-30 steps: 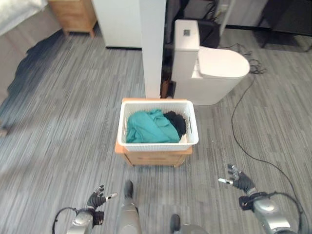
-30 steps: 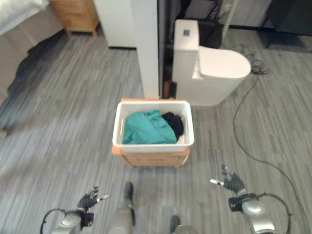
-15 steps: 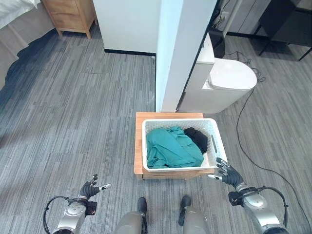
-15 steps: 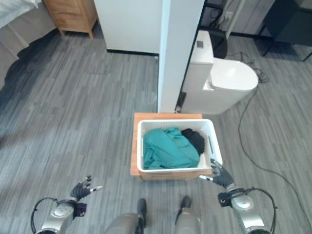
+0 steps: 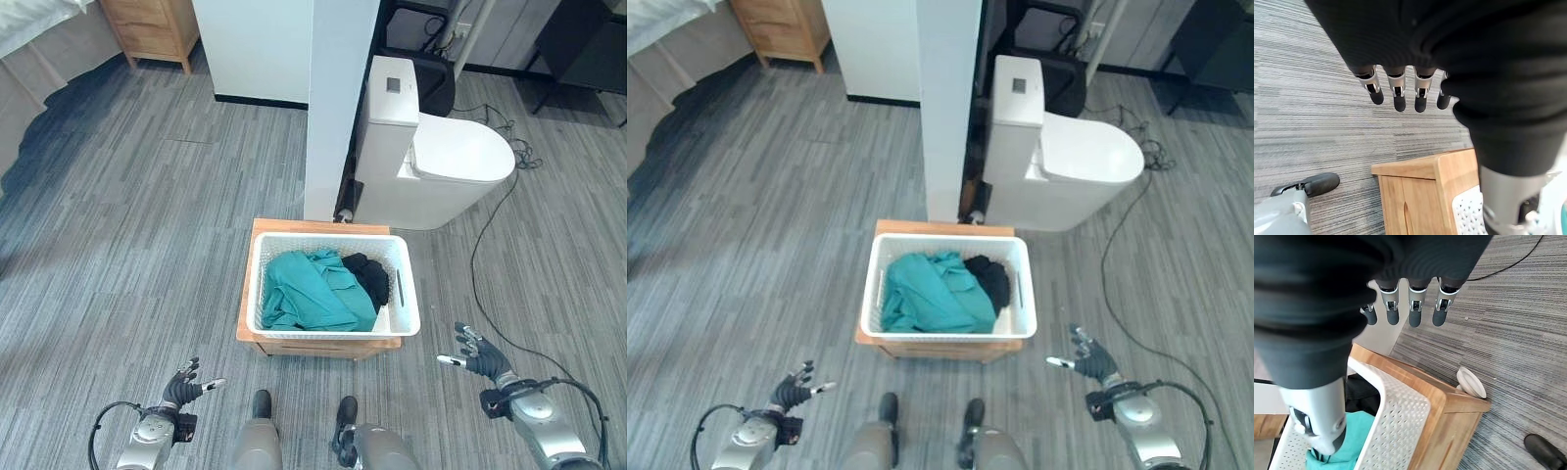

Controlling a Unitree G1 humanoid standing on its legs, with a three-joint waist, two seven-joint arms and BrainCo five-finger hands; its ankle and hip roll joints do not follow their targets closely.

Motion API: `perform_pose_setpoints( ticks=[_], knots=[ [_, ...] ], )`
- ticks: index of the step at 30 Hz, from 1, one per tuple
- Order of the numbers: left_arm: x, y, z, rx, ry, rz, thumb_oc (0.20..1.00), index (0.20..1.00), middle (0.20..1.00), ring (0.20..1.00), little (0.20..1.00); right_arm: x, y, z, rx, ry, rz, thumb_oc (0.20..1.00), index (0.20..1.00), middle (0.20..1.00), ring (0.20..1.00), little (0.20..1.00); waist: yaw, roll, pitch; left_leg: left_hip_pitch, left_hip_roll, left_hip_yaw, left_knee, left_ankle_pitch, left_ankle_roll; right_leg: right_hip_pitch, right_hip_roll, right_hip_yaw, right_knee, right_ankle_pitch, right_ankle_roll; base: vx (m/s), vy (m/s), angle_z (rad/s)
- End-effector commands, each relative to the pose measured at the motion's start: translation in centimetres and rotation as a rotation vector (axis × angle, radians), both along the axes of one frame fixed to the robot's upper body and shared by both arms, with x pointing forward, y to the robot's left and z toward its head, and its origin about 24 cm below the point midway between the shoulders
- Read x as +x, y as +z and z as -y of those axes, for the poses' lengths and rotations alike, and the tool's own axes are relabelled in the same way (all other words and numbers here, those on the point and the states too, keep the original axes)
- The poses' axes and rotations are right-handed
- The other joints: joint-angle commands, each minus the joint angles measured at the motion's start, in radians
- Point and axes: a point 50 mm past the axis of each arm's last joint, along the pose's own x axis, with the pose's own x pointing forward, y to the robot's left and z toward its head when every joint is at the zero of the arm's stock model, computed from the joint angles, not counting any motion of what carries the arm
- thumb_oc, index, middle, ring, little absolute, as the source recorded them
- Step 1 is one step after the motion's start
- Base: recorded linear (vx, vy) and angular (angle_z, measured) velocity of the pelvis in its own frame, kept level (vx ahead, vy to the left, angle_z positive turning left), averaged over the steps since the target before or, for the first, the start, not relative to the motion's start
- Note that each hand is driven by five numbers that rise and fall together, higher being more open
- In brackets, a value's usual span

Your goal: Grab the laundry basket,head to the washer,open it,put in the laundry and shut it.

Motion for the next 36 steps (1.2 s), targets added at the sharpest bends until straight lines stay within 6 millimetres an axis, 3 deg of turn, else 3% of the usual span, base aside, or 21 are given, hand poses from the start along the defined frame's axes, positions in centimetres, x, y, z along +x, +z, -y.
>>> perform_pose_setpoints(
  ticks=[1, 3, 7, 15, 23, 27, 31, 36],
  knots=[
    [1.7, 1.0, 0.4, 0.019, 0.009, 0.088, 1.0, 1.0, 1.0, 1.0, 1.0, 1.1, 3.1, 1.5, -0.021, -0.048, 0.147, 1.0, 1.0, 1.0, 1.0, 1.0, -0.011, -0.019, -0.05, -0.054, -0.019, -0.038, 0.08, 0.125, -0.032, 0.034, -0.073, 0.055, -0.008, -0.068, 0.094, -0.02, -0.003, 0.29],
    [1.6, 1.1, 0.7, 0.004, 0.008, 0.103, 1.0, 1.0, 1.0, 1.0, 1.0, 1.3, 3.4, 1.9, -0.016, -0.077, 0.163, 1.0, 1.0, 1.0, 1.0, 1.0, -0.001, -0.016, -0.058, -0.061, -0.05, -0.097, 0.079, 0.12, -0.035, 0.031, -0.076, 0.081, -0.037, -0.046, 0.099, 0.02, 0.041, 0.08],
    [2.0, 1.6, 0.8, 0.003, -0.011, 0.133, 1.0, 1.0, 1.0, 1.0, 1.0, 2.3, 4.1, 2.2, 0.003, -0.154, 0.229, 1.0, 1.0, 1.0, 1.0, 1.0, -0.006, 0.0, -0.091, -0.002, -0.064, -0.105, 0.019, 0.068, -0.02, 0.064, -0.099, 0.112, -0.083, -0.011, 0.121, 0.13, 0.101, -0.3],
    [3.8, 3.8, -1.0, 0.084, -0.015, 0.202, 1.0, 1.0, 1.0, 1.0, 1.0, 5.3, 6.1, 0.1, -0.039, -0.051, 0.282, 1.0, 1.0, 1.0, 1.0, 1.0, 0.0, 0.0, -0.111, 0.057, -0.072, -0.033, -0.069, 0.057, 0.012, 0.059, -0.127, 0.165, -0.144, 0.049, 0.154, 0.06, 0.126, -0.27],
    [5.9, 6.5, -1.3, 0.095, -0.046, 0.284, 1.0, 1.0, 1.0, 1.0, 1.0, 6.8, 7.2, -1.1, -0.046, 0.017, 0.264, 1.0, 1.0, 1.0, 1.0, 1.0, -0.001, -0.011, -0.105, 0.049, -0.076, -0.024, -0.13, 0.077, 0.018, 0.025, -0.136, 0.171, -0.166, 0.082, 0.169, 0.01, 0.039, -0.09],
    [7.2, 7.5, 0.5, 0.042, -0.113, 0.309, 1.0, 1.0, 1.0, 1.0, 1.0, 8.1, 8.0, -1.0, -0.19, 0.069, 0.2, 1.0, 1.0, 1.0, 1.0, 1.0, -0.004, 0.0, -0.11, 0.054, -0.073, -0.014, -0.13, 0.075, 0.015, 0.026, -0.145, 0.172, -0.181, 0.089, 0.173, 0.01, 0.002, -0.01],
    [8.2, 7.6, 2.0, -0.004, -0.133, 0.319, 1.0, 1.0, 1.0, 1.0, 1.0, 8.6, 7.2, -1.1, -0.221, 0.063, 0.144, 1.0, 1.0, 1.0, 1.0, 1.0, -0.007, 0.013, -0.11, 0.05, -0.069, -0.017, -0.13, 0.08, 0.011, 0.024, -0.143, 0.174, -0.181, 0.087, 0.17, 0.01, 0.0, -0.01],
    [9.0, 8.0, 2.8, -0.025, -0.157, 0.332, 1.0, 1.0, 1.0, 1.0, 1.0, 9.2, 7.6, -1.1, -0.271, 0.08, 0.138, 1.0, 1.0, 1.0, 1.0, 1.0, -0.015, 0.027, -0.102, 0.043, -0.066, -0.022, -0.13, 0.086, 0.008, 0.018, -0.14, 0.175, -0.181, 0.085, 0.167, -0.01, -0.002, 0.0]
  ],
)
